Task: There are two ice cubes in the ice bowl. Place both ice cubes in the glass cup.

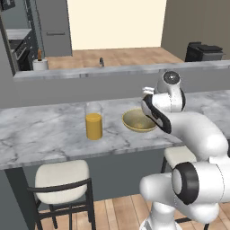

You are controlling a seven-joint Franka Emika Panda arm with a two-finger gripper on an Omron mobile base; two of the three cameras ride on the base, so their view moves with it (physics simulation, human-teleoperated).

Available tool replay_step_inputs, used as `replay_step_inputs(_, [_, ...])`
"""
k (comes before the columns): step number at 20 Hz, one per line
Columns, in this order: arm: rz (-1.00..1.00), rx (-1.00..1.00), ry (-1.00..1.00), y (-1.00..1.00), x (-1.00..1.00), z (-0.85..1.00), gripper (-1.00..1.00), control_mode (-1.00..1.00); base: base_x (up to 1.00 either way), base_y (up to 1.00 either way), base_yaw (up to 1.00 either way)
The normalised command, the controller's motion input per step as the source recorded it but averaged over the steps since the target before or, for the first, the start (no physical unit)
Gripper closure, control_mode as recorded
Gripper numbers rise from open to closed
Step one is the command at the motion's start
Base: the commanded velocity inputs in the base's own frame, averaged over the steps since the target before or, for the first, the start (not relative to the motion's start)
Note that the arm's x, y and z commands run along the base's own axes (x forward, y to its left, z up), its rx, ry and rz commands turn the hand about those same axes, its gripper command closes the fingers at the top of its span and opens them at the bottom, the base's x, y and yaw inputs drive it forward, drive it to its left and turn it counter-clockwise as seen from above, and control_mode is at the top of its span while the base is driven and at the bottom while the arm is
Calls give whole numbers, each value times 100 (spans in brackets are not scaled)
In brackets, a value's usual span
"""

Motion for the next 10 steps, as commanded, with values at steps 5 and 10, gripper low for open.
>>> replay_step_inputs(5, [-8, 1, 20, -9, 0, 17, 100, -100, 0, 0, 0])
replay_step_inputs(10, [0, 0, 7, -21, -1, -47, 100, -100, 0, 0, 0])
